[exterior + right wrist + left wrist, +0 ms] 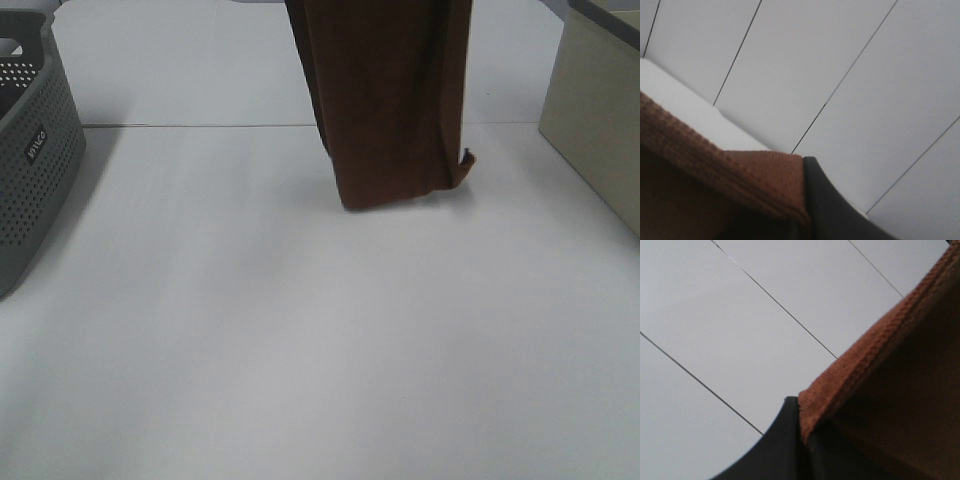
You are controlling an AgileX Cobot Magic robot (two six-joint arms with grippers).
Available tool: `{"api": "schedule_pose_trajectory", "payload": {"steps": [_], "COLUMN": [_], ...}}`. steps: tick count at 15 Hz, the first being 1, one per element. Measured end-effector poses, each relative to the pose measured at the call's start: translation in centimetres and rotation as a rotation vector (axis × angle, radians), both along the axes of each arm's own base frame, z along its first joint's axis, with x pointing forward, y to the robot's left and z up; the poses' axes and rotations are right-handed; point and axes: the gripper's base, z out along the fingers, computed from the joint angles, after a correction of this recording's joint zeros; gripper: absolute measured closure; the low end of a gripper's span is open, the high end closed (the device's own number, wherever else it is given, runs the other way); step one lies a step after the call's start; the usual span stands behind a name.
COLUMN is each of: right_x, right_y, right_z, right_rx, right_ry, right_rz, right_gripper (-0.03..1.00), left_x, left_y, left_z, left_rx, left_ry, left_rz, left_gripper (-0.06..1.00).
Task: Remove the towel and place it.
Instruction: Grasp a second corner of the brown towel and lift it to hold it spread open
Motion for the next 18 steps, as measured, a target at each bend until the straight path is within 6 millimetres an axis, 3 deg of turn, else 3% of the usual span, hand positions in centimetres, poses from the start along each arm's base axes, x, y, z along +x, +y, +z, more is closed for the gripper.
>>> {"api": "schedule_pose_trajectory", "payload": {"steps": [4,9,15,18], "right_x": [0.8,4.5,7.3,9.0], "right_y": [0.3,1.7,2.7,3.3], "right_z": [0.6,-2.2,-2.6,-4.0], "right_rx": [0.031,0.050,0.098,0.106], "right_ry": [-0.129,-0.188,-0.245,-0.248], "right_rz": [0.008,0.020,0.028,0.030], "right_gripper": [0.96,0.96,0.96,0.96], "left_x": [1.8,4.1,6.6,8.9], "left_y": [1.3,2.6,3.7,4.7], "left_z": [-0.3,-1.8,-3.8,-4.6], "left_rx": [-0.033,-0.051,-0.067,-0.084], "left_ry": [-0.108,-0.187,-0.283,-0.321], "left_rz": [0.004,0.014,0.007,0.027], "left_gripper": [0.94,0.94,0.94,0.94]}}
